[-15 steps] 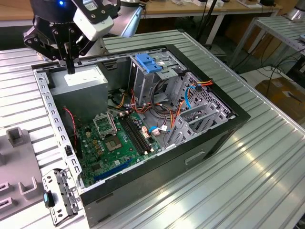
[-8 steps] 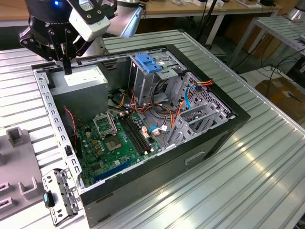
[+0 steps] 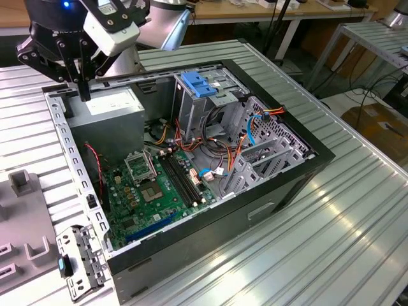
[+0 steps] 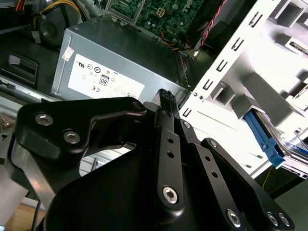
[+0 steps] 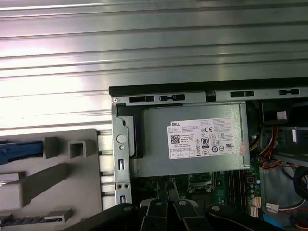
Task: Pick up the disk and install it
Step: 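Reach for the disk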
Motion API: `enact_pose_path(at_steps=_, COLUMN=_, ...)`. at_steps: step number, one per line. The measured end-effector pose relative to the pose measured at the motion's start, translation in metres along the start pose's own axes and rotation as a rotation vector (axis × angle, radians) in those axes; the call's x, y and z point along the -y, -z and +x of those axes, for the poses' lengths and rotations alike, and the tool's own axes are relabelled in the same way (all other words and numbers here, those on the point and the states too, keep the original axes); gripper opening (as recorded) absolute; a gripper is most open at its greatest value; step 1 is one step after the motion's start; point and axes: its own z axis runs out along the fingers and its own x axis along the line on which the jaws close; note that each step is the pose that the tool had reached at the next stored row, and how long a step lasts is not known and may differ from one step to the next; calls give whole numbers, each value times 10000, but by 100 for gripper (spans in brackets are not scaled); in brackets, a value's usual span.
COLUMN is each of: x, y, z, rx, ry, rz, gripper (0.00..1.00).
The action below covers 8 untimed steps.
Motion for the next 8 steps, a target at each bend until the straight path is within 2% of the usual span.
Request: enact_pose_path(at_steps=8, x=7, y=3, z=92, rx=-1, ry=-1, rz=1, gripper=11)
